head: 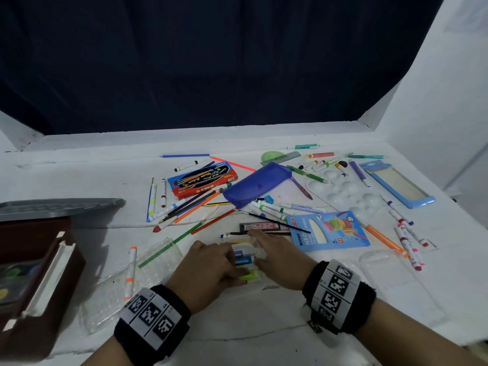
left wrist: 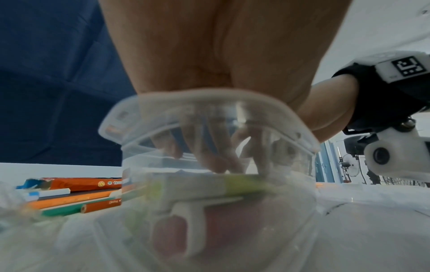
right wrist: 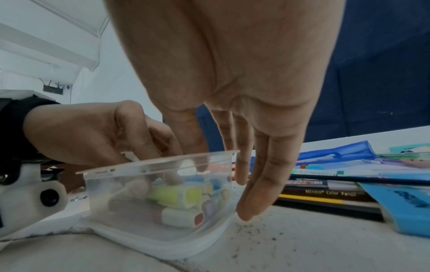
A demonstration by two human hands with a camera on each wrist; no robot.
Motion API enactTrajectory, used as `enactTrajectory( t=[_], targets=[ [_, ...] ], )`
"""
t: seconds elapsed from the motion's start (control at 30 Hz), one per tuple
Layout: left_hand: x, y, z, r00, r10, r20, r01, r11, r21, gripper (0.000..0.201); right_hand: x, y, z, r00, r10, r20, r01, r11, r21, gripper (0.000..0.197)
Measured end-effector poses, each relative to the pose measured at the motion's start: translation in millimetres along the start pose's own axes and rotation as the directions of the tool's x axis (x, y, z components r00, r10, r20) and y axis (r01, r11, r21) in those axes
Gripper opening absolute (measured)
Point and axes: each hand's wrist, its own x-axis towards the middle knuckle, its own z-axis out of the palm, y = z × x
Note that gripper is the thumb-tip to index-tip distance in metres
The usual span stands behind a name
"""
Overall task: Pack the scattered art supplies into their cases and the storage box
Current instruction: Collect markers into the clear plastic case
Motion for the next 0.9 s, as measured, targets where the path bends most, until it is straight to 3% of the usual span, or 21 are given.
enactTrajectory(
  t=[0.17, 0.5, 0.63, 0.8, 0.9],
  targets=[
    [-0.2, -4.5, -5.1, 1.000, -0.002, -0.013, 0.002, 0.998, -0.061, 0.030, 2.6, -3.7, -0.1, 1.000, 0.017, -0.003, -0.017, 1.000, -0.011, 0.050],
    [-3.9, -8.7, -6.3, 0.995, 0.014, -0.096, -0.027, 0.990, -0.136, 0.033, -5.7, -2.4, -2.3, 1.000, 0.006, -0.030, -0.004, 0.998, 0.060, 0.051],
    [-5.1, -3.0, -13.3, 0.981, -0.075, -0.180, 0.034, 0.974, -0.224, 0.043, -14.8, 7.4, -12.4, 0.985, -0.071, -0.156, 0.082, 0.995, 0.063, 0.043],
    [3.4, 22.4, -46.4, 0.930, -0.174, -0.325, 0.063, 0.944, -0.325, 0.022, -24.4, 36.0, -52.4, 0.935, -0.121, -0.334, 0.150, 0.987, 0.061, 0.024],
    [21.2, 47.0, -65.9, 0.898, -0.197, -0.394, 0.067, 0.945, -0.320, 0.015, -33.1, 66.8, -90.6, 0.934, -0.124, -0.334, 0.152, 0.986, 0.061, 0.019]
  ],
)
